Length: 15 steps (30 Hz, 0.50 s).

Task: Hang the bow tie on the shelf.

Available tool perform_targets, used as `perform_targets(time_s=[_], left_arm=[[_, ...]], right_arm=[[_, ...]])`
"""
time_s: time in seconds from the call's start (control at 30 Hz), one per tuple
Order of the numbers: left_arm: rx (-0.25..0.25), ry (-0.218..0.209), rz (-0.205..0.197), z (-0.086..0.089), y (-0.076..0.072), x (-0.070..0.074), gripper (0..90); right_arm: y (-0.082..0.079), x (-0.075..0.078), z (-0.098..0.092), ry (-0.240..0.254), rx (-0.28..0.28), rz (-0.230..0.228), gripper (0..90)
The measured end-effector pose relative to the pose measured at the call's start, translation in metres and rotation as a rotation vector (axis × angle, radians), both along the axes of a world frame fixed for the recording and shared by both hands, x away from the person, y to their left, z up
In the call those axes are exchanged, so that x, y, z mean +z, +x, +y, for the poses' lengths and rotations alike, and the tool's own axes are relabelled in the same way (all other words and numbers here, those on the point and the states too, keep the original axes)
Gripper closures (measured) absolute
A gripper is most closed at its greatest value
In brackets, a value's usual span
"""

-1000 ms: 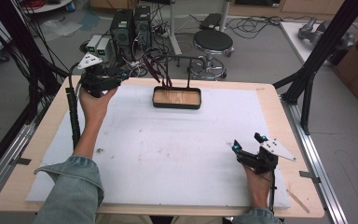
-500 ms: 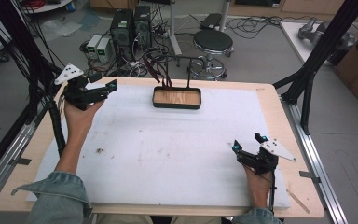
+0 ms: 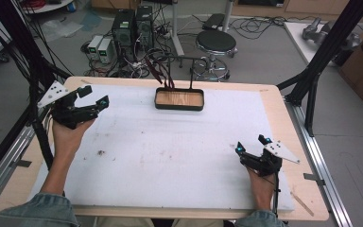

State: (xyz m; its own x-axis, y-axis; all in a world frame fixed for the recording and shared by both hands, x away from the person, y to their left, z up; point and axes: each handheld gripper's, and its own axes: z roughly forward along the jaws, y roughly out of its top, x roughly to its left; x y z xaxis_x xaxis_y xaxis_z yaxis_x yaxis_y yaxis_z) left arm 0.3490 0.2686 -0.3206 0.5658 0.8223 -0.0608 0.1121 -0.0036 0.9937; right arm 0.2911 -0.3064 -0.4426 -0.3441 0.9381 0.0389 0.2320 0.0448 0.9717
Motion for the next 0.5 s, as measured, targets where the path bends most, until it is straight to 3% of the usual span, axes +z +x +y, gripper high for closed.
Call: perform_targets(time_s=[0.5], left_arm=[[0.013, 0.063, 0.01, 0.015, -0.042, -0.033, 18.1]], right_arm=[[0.0, 0.0, 0.0, -0.001, 0.0, 0.002, 10.0]])
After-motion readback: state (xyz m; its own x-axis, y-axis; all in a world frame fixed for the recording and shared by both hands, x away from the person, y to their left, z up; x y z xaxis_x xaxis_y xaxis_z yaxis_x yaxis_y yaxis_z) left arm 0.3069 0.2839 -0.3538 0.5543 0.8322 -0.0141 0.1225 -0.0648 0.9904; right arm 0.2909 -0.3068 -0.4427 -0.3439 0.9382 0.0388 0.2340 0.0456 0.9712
